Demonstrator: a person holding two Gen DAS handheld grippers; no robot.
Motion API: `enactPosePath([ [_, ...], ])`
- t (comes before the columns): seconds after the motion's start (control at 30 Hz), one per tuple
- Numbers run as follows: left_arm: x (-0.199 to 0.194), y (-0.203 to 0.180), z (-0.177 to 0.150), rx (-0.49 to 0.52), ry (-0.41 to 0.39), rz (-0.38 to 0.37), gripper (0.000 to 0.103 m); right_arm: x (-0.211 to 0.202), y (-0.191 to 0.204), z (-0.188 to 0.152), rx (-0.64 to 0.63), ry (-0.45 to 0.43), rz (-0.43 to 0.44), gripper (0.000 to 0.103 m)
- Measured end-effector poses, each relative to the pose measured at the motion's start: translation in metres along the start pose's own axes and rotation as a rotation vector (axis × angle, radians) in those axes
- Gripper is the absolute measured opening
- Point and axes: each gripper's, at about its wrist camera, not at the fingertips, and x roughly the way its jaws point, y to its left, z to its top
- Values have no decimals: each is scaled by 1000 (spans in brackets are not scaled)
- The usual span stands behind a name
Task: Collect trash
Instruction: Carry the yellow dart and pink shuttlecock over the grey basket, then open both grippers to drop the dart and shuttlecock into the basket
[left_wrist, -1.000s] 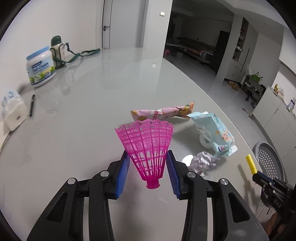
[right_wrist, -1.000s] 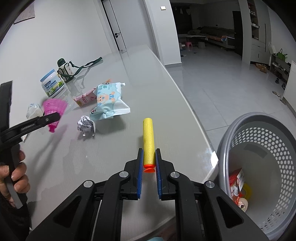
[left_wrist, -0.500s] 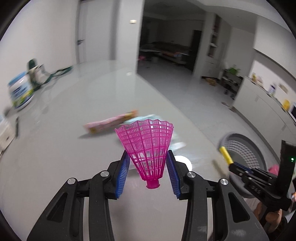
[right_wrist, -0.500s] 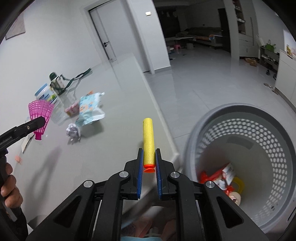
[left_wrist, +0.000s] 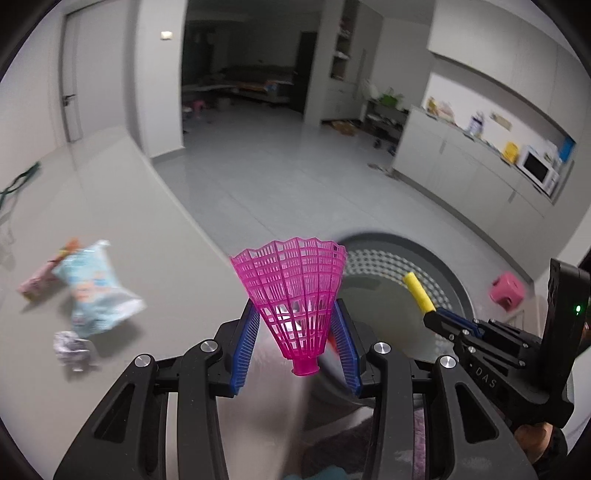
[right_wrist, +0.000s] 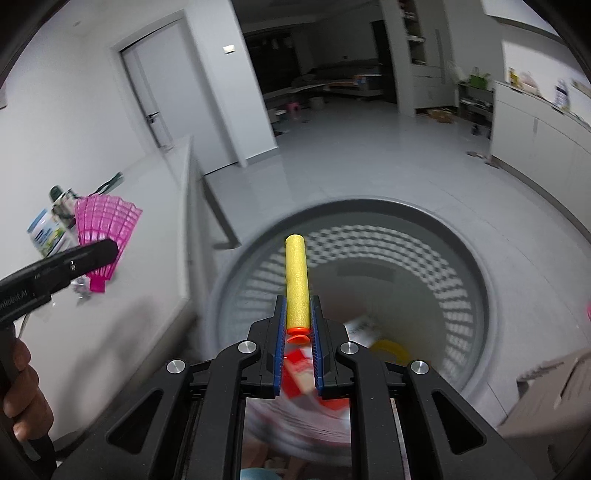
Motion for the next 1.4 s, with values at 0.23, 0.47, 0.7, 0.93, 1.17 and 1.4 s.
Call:
enactPosePath([
  [0.23, 41, -44, 0, 75, 76, -44, 40, 0, -40, -9, 66, 24, -25, 12],
  [0.47, 68, -65, -7, 94, 139, -50, 40, 7, -53, -14, 76, 53, -18, 12],
  [0.7, 77, -67, -15, 93, 165, -50, 42, 13, -52, -16, 77, 82, -9, 12],
  [0.93, 80, -67, -16, 97, 179, -34, 42, 12, -54, -13, 80, 87, -19, 17],
  [1.17, 74, -68, -14, 92, 154, -11, 62, 2, -56, -13, 95, 55, -17, 45],
  [1.4, 71, -62, -14, 73, 154, 4, 66, 0, -60, -14, 120, 47, -10, 51],
])
